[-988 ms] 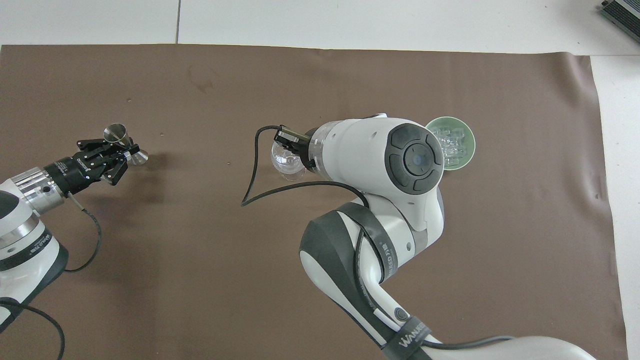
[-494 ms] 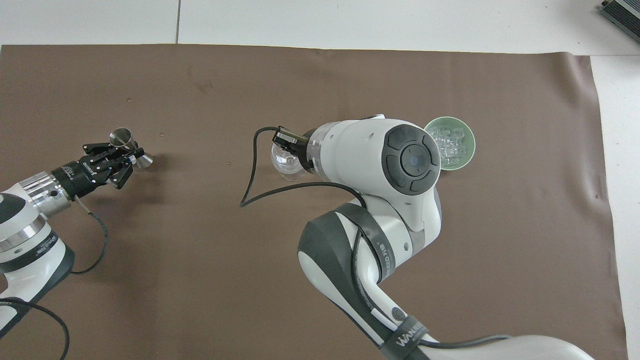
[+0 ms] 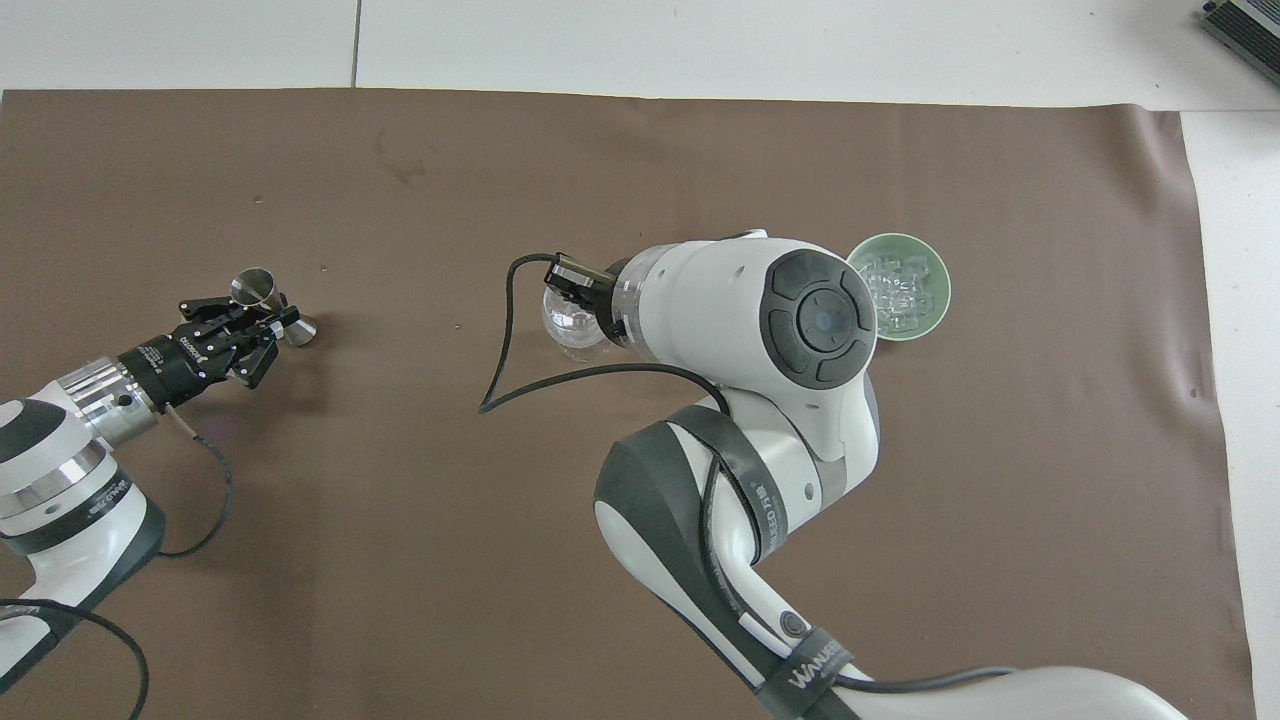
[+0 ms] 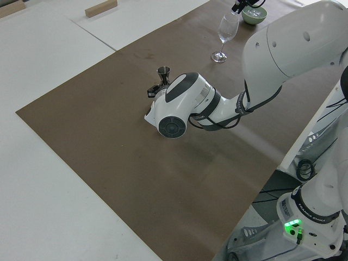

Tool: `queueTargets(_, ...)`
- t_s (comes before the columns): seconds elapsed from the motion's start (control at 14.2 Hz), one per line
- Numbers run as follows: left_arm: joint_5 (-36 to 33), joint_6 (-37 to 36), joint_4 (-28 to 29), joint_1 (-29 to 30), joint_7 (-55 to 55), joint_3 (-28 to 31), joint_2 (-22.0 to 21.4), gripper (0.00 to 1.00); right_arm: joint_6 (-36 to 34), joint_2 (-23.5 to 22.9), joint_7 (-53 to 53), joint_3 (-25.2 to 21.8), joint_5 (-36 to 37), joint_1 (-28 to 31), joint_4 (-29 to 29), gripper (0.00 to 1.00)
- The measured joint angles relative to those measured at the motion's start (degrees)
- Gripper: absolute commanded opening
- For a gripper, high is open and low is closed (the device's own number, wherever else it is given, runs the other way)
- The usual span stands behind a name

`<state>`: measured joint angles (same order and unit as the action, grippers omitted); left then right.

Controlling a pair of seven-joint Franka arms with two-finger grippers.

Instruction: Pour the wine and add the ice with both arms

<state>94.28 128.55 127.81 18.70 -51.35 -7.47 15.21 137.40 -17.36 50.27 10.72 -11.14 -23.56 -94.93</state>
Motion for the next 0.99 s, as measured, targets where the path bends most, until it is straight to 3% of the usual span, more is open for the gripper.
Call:
queueTargets(0.14, 0.04, -0.01, 0.01, 0.00, 0.06, 0.00, 0.00, 0.11, 0.01, -0.03, 0.31, 0.00, 0.00, -0.17, 0.00, 0.00)
queueTargets(0.49, 0.05, -0.01, 0.05, -0.01, 0.31, 0.00, 0.03, 0.12, 0.01, -0.13, 0.48, 0.00, 0.00, -0.18, 0.00, 0.00)
queueTargets(0.85, 0.06, -0.01, 0.06, -0.16, 0.49, 0.00, 0.11, 0.24, 0.01, -0.29, 0.69, 0.00, 0.00, -0.18, 0.00, 0.20)
queueTargets(0.99, 0.07, -0.01, 0.06, -0.17, 0.52, 0.01, 0.11, 0.36, 0.01, -0.31, 0.89, 0.00, 0.00, -0.18, 0.00, 0.26)
